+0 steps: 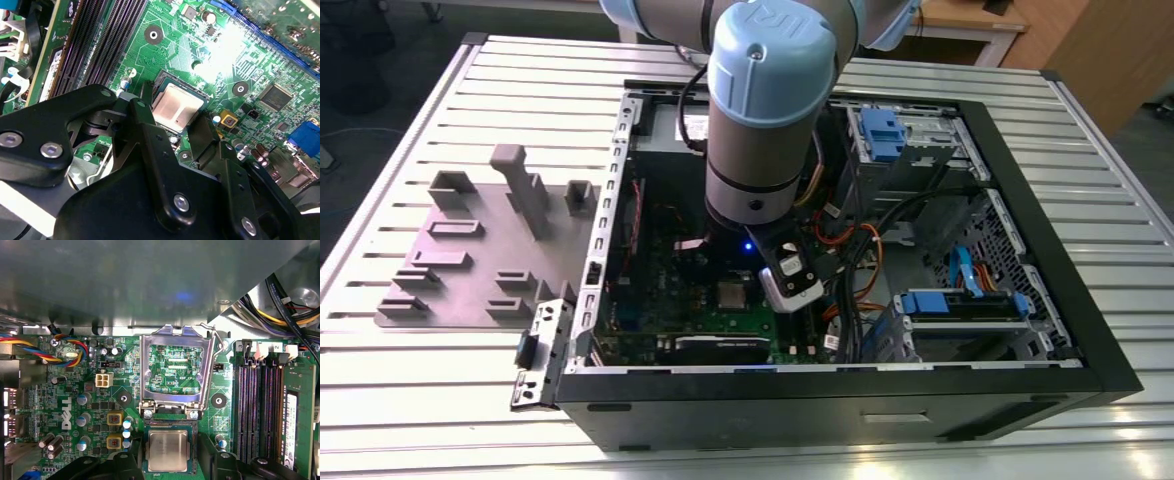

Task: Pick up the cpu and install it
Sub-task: 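Place the cpu into insertion slot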

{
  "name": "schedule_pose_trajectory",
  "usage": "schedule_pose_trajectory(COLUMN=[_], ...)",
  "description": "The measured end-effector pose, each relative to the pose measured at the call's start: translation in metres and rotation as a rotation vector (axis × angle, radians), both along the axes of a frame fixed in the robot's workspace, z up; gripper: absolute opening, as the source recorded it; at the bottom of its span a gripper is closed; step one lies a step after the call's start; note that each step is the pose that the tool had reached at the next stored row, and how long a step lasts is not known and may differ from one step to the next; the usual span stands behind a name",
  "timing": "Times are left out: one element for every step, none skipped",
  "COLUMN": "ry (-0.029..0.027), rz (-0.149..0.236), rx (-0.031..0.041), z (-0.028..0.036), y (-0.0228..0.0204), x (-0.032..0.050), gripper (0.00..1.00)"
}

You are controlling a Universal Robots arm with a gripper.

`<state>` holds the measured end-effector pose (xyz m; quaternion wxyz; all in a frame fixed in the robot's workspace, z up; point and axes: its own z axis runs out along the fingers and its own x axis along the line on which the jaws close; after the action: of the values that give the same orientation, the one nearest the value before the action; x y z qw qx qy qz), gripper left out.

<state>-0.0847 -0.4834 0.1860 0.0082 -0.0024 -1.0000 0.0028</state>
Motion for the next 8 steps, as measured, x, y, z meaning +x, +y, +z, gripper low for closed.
schedule_pose_trajectory(ry=[-0.0001,-0.0003,-0.0002,-0.0002,0.0,0.0,-0.0001,0.0], rz=[0.0,0.0,0.0,0.0,0.0,0.0,0.0,0.0], rx=[0.0002,0.0006,0.0003,0.0004,0.0002,0.0001,0.0002,0.0002], z=[0.0001,0.001,0.003,0.003,0.0031,0.0032,0.0032,0.0037], y=[0.0,0.0001,0.0001,0.0001,0.0,0.0,0.0,0.0], x=[0.0,0.0001,0.0001,0.0,0.0,0.0,0.0,0.0], gripper=[0.54,0.54,0.54,0.54,0.54,0.54,0.54,0.54])
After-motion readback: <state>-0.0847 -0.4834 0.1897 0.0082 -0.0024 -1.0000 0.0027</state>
